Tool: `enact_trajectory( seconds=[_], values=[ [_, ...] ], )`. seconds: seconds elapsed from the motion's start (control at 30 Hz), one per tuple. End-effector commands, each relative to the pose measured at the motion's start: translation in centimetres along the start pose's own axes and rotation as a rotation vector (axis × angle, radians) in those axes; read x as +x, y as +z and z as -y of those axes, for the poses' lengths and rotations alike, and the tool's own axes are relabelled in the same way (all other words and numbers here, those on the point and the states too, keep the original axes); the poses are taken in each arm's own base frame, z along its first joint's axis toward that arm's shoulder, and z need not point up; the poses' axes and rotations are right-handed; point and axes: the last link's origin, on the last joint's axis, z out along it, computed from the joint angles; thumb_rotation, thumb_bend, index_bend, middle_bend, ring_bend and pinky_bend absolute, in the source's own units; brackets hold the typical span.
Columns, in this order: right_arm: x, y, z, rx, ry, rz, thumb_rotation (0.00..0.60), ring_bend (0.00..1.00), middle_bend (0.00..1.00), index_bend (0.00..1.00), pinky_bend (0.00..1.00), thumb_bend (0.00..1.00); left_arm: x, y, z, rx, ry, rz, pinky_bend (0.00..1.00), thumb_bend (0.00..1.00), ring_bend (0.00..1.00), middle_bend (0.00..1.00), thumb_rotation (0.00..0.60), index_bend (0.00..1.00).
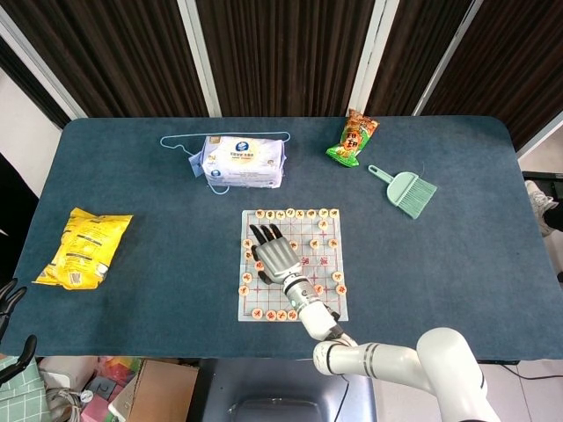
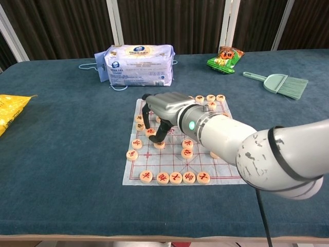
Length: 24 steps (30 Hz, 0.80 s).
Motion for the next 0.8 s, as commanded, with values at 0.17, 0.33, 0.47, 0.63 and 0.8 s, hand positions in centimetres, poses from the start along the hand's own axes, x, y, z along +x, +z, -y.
enact_trajectory(
  seconds=[0.17,0.33,0.47,0.63,0.8],
  values=[
    [0.2,-0.3,-0.1,0.007,0.000,-0.002,0.600,0.00,0.07,0.51,0.00,0.47,0.0,0.0,0.0,-0.002,0.000,0.002,0.06,0.46,0.00,0.00,0.600,0.00],
    [1.0,-1.0,-0.4,0.021,0.008,-0.024,0.600,0.00,0.07,0.50,0.00,0.47,0.1,-0.1,-0.1,-0.006,0.000,-0.005,0.06,0.46,0.00,0.00,0.600,0.00],
    [2.9,-4.4,-1.7,0.053,0.025,-0.082,0.600,0.00,0.04,0.38,0.00,0.47,0.2,-0.2,0.0,-0.005,-0.001,-0.011,0.06,0.46,0.00,0.00,0.600,0.00],
    [5.5,-14.6,-6.4,0.027,-0.051,-0.107,0.600,0.00,0.00,0.04,0.00,0.47,0.3,-0.3,0.0,-0.004,0.003,-0.020,0.06,0.46,0.00,0.00,0.600,0.00],
    [5.7,-26.8,-12.3,-0.159,-0.097,-0.125,0.600,0.00,0.00,0.00,0.00,0.39,-0.1,-0.1,-0.2,0.005,0.019,-0.018,0.06,0.46,0.00,0.00,0.600,0.00]
  ],
)
